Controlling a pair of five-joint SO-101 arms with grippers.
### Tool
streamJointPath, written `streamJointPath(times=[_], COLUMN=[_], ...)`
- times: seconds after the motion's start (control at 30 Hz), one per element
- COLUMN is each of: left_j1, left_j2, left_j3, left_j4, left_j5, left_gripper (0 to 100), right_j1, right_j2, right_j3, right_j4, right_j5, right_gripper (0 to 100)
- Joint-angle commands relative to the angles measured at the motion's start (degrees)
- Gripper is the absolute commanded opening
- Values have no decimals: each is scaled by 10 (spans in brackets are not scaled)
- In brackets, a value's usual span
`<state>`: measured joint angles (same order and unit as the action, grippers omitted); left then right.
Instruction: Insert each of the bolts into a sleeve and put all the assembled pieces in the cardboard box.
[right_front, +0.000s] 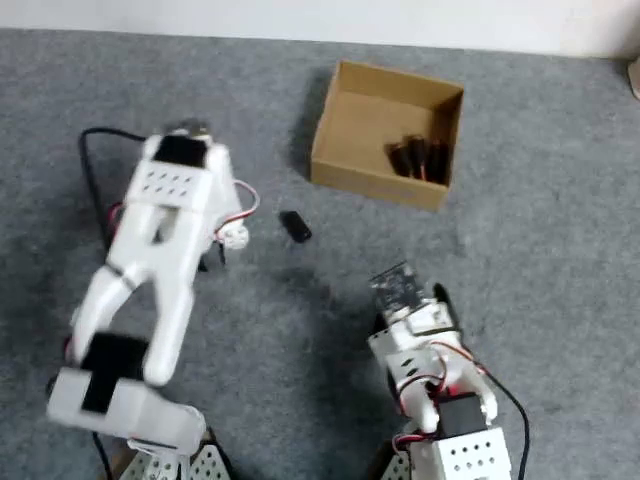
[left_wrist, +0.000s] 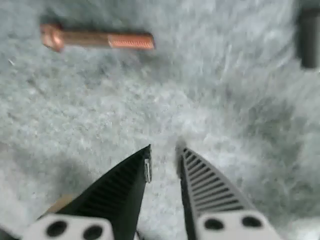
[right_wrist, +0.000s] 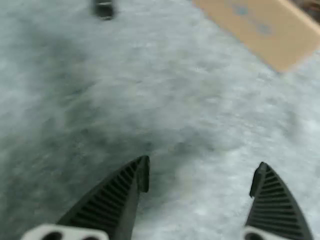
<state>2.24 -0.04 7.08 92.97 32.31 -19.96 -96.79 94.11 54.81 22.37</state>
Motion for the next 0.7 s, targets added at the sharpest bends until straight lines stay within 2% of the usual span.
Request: streamJointPath(times=[0.0, 0.13, 0.27, 0.37, 0.5, 0.67], left_j1=[-44, -88, -113, -138, -179, -216], left_j2=[-114, -173, -216, -239, -249, -249], left_j3=[112, 181, 194, 195, 199, 222], left_j4=[-96, -146, -145, -145, -134, -129], left_j5=[4, 4, 4, -27, -58, -69], left_gripper=[139, 149, 149, 149, 158, 198], right_j1=[-92, -149, -168, -200, -235, -226], right_j2=[65, 281, 545, 696, 831, 952], right_j3=[-95, -261, -479, -625, -775, -850], right_j4=[8, -31, -52, -39, -34, -35], right_j5=[11, 14, 13, 11, 11, 10], right_gripper=[300, 300, 300, 300, 300, 300])
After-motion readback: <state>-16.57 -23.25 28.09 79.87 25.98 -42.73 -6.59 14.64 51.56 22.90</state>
